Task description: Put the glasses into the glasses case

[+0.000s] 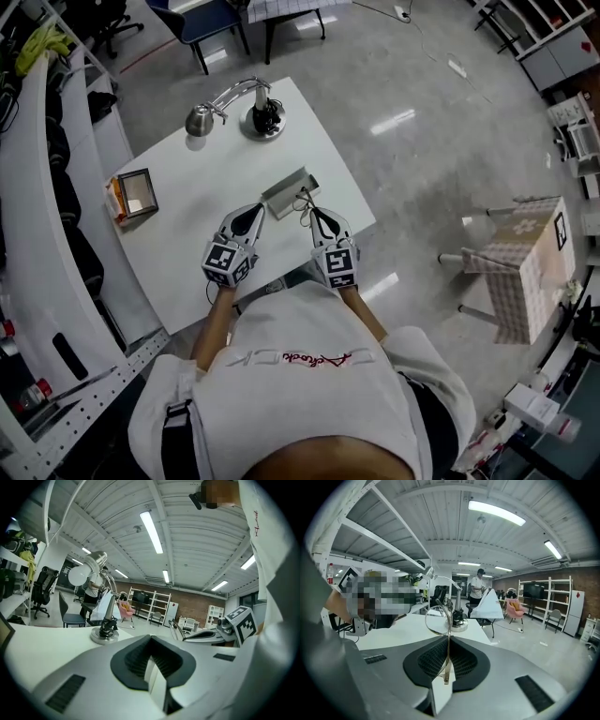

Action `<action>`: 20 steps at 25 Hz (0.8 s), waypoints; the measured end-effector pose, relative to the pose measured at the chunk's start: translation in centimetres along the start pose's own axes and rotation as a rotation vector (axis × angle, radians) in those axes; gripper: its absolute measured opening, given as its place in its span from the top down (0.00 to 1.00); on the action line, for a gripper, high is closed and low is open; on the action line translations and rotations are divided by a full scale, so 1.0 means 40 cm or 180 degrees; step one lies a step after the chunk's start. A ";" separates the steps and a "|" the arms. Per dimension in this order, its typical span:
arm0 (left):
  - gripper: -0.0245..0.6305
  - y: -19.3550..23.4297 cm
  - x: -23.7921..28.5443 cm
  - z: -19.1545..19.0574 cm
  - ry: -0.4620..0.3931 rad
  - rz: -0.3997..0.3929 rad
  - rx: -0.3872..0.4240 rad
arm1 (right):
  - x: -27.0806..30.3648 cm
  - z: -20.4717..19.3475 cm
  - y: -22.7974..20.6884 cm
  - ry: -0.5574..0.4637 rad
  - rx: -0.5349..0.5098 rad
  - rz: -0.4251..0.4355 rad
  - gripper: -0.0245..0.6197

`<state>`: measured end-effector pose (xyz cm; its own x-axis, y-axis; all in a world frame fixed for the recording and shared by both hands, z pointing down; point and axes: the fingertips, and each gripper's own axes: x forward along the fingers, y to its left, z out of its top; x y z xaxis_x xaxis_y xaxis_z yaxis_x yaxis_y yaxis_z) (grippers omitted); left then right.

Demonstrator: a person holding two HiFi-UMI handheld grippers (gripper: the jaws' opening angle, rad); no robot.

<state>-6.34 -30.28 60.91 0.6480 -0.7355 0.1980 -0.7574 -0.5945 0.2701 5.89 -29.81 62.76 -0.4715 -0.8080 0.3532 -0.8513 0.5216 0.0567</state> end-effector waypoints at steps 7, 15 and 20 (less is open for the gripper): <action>0.92 0.023 0.016 -0.059 0.0184 0.0029 -0.0182 | 0.043 -0.062 0.011 0.0260 0.0063 0.0125 0.92; 0.92 0.066 0.008 -0.085 0.0236 0.0167 -0.0332 | 0.103 -0.140 0.034 0.0651 -0.0491 0.0514 0.92; 0.92 0.075 0.000 -0.092 0.0254 0.0236 -0.0363 | 0.143 -0.156 0.060 0.0738 -0.1412 0.0935 0.92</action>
<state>-8.31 -30.85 65.19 0.5985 -0.7451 0.2943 -0.7921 -0.4955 0.3563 2.61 -31.46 70.75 -0.5682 -0.5569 0.6058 -0.4908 0.8202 0.2938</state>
